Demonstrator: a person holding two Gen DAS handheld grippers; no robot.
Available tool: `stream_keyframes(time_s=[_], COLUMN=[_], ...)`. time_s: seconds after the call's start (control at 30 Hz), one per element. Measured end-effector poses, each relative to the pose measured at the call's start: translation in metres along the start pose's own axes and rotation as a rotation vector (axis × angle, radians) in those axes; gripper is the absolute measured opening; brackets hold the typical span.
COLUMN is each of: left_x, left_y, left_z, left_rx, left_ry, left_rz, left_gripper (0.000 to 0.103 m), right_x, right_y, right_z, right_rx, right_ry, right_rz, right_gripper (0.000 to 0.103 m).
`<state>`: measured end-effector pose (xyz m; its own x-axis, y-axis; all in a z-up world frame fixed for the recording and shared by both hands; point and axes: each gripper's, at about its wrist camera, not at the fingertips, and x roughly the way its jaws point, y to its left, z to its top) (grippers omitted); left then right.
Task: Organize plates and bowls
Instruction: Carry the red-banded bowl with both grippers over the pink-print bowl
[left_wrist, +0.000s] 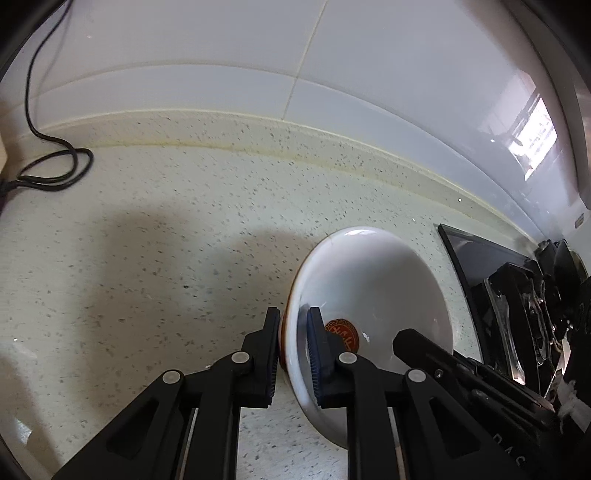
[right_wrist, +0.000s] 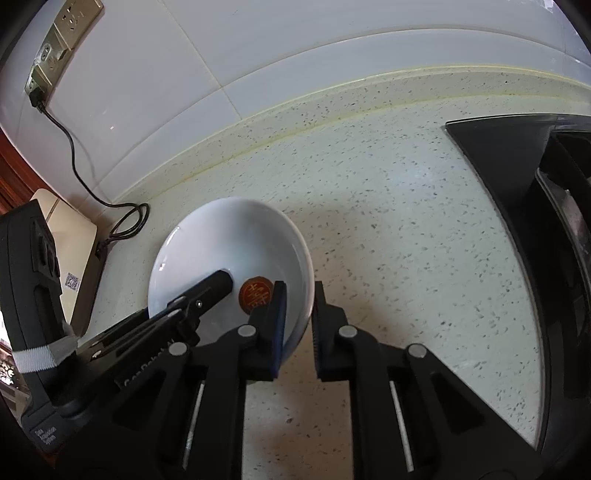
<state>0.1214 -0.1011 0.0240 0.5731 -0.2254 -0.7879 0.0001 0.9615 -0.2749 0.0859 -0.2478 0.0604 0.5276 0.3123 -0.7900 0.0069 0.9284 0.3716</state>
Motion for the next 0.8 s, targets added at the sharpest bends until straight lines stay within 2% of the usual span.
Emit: stream_keyframes(time_s=[0.4,0.8], left_x=[-0.039,-0.078], left_y=[0.010,0.037], left_z=[-0.009,-0.024], left_rx=[0.002,-0.059], left_ry=[-0.107,-0.209], left_rz=[0.072,0.113], left_gripper=[0.016,0.016], right_x=[-0.010,-0.016], right_y=[0.019,0.054], right_z=[-0.002,-0.014], right_rx=[-0.031,-0.138], right_ry=[-0.022,-0.044], right_rz=[0.118,0.222], right_gripper=[0.015,0.015])
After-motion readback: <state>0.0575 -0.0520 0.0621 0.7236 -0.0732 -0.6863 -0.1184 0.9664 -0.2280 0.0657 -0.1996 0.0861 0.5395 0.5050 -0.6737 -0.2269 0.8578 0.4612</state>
